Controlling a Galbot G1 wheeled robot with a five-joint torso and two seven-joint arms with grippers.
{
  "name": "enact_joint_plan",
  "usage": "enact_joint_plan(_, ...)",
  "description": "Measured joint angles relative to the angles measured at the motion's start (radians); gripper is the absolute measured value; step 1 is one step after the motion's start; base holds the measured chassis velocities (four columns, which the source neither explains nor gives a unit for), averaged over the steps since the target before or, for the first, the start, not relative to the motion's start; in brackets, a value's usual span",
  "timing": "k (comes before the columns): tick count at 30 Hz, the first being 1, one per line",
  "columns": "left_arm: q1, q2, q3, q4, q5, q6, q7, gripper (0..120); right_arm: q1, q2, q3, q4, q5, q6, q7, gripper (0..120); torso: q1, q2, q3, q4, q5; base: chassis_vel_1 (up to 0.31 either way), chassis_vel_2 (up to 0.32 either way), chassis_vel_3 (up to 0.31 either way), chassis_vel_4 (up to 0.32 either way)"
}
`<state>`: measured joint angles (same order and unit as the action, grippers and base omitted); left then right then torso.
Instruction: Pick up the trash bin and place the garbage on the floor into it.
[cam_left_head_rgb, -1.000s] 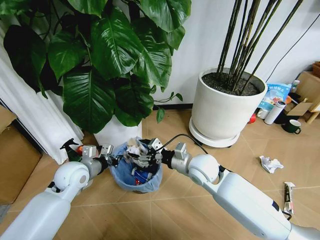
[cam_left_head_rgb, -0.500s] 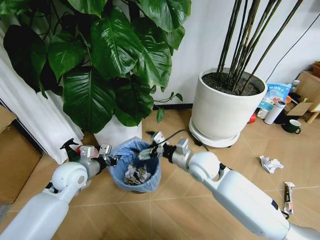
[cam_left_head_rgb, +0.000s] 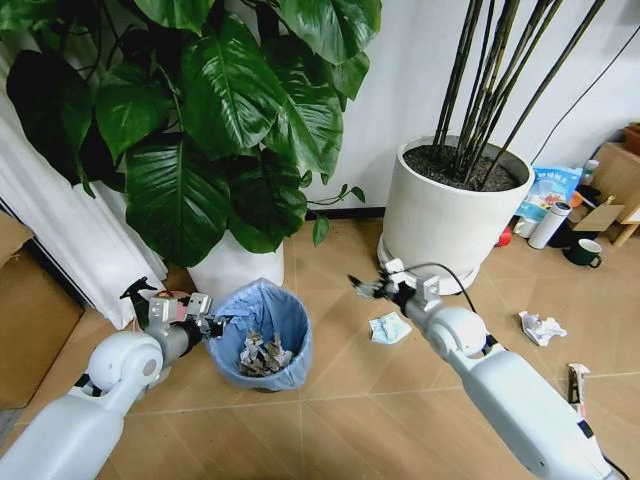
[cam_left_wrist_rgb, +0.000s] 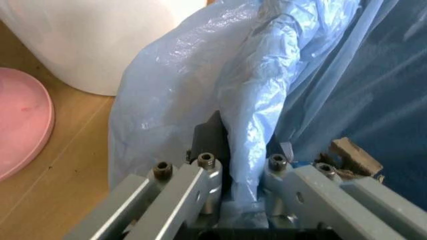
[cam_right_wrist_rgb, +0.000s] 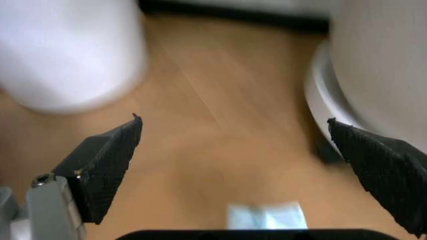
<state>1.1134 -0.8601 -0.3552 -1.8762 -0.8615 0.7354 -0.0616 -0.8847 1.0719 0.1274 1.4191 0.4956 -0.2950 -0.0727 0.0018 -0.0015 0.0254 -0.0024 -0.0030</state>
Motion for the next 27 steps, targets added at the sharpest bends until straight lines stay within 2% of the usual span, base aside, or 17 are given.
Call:
enact_joint_plan(2,0.001,-0.001,0.0,-0.001,0.001,0.0,0.0,2,0.004,0.016,0.003,-0.05,-0.011,0.011,-0.005,100,0.0,0.0,0.0,-0.0001,0.0001,0.0,0.0,0.0,0.0)
enact_joint_plan(6,0.011,-0.002,0.0,-0.007,0.005,0.0,0.001,2,0.051,0.11,0.013,-0.295,-0.069,0.064,-0.047,100,0.0,0.0,0.0,0.0002,0.0,0.0,0.0,0.0,0.0)
enact_joint_plan(7,0.011,-0.002,0.0,-0.007,0.005,0.0,0.001,2,0.051,0.11,0.013,-0.295,-0.069,0.064,-0.047,100,0.0,0.0,0.0,0.0002,0.0,0.0,0.0,0.0,0.0)
enact_joint_plan(9,0.017,-0.002,0.0,-0.01,0.008,0.0,0.001,2,0.08,0.147,0.02,-0.386,-0.108,0.088,-0.077,100,0.0,0.0,0.0,0.0002,0.0001,0.0,0.0,0.0,0.0)
enact_joint_plan(12,0.027,0.0,0.0,-0.021,0.011,0.0,-0.001,2,0.185,0.226,0.044,-0.617,-0.164,0.127,-0.102,100,0.0,0.0,0.0,0.0004,0.0,0.0,0.0,0.0,0.0)
enact_joint_plan(18,0.034,0.003,-0.001,-0.026,0.011,0.0,-0.004,2,0.248,0.259,0.066,-0.748,-0.18,0.134,-0.123,100,0.0,0.0,0.0,0.0002,-0.0003,0.0,0.0,0.0,0.0)
enact_joint_plan(27,0.035,0.0,-0.001,-0.026,0.015,0.0,-0.005,2,0.285,0.286,0.089,-0.844,-0.188,0.129,-0.153,100,0.0,0.0,0.0,0.0002,-0.0002,0.0,0.0,0.0,0.0)
